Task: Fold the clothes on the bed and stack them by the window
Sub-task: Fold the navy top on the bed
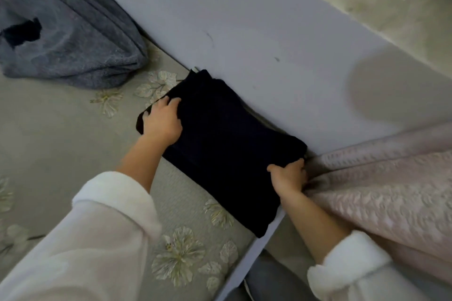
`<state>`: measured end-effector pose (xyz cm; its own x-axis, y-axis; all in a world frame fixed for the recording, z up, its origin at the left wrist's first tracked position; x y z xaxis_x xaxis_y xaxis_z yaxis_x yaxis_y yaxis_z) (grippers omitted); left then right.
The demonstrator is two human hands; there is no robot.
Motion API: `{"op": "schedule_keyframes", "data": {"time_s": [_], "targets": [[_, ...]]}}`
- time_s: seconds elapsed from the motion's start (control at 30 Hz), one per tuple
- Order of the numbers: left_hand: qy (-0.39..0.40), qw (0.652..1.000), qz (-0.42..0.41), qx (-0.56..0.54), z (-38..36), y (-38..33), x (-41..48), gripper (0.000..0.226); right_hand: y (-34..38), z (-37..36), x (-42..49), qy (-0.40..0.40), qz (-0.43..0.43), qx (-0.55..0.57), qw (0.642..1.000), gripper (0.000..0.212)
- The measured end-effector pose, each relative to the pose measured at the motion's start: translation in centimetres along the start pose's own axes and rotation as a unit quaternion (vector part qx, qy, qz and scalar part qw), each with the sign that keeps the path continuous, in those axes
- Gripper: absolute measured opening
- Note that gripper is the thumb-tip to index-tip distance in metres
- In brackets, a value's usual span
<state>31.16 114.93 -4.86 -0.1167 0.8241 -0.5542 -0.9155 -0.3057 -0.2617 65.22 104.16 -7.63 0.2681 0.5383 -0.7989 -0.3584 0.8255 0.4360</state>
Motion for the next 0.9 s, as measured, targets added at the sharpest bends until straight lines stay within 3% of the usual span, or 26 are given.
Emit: {"op": "schedule_keyframes", "data": {"time_s": [0.07, 0.17, 0.3, 0.43, 0.6, 0.7, 0.83, 0.9], "targets": [[-0.014, 0.999, -0.034, 0.022, -2.4, -1.0, -0.4, 0.056, 2.8, -1.3, -0.5, -0.032, 0.103, -0.202, 0.973, 0.092], [0.040, 0.998, -0.036, 0.023, -6.8, -1.0, -0.2, 0.067, 4.3, -7.4, -0.9, 0.093, 0.225, -0.339, 0.909, 0.095], [0.098, 0.995, 0.011, 0.024, -11.2, 1.9, -0.6, 0.080, 0.2, -12.0, 0.5, 0.228, 0.186, -0.510, 0.808, 0.103], [0.086, 0.996, 0.002, 0.013, -13.0, 3.2, -0.9, 0.082, -3.0, -13.0, 1.5, 0.237, 0.177, -0.617, 0.729, 0.105], [0.084, 0.996, 0.006, -0.013, -13.8, 3.3, -0.2, 0.082, -3.0, -13.4, 2.1, 0.253, 0.137, -0.659, 0.695, 0.111], [0.082, 0.994, -0.025, -0.067, -13.0, 3.1, -0.5, 0.078, -1.2, -13.4, 1.0, 0.250, 0.119, -0.654, 0.704, 0.104], [-0.044, 0.983, -0.042, -0.171, -9.4, 5.0, -2.2, 0.064, 7.5, -14.1, -1.8, 0.097, 0.293, -0.564, 0.766, 0.052], [-0.084, 0.971, -0.007, -0.225, -8.3, 7.8, -2.6, 0.061, 11.4, -16.0, -2.8, 0.082, 0.356, -0.519, 0.773, 0.039]]}}
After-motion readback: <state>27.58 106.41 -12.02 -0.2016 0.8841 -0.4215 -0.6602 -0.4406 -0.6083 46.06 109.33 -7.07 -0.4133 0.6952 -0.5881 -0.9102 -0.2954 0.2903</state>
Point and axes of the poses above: each hand's wrist, its own x-axis towards the middle knuckle, its own z-axis out of the back of the hand, y = z × x, the point moved 10 cm from there along x, towards the middle knuckle, and after that the axes turned 13 degrees about y, right-handed, at the moved point
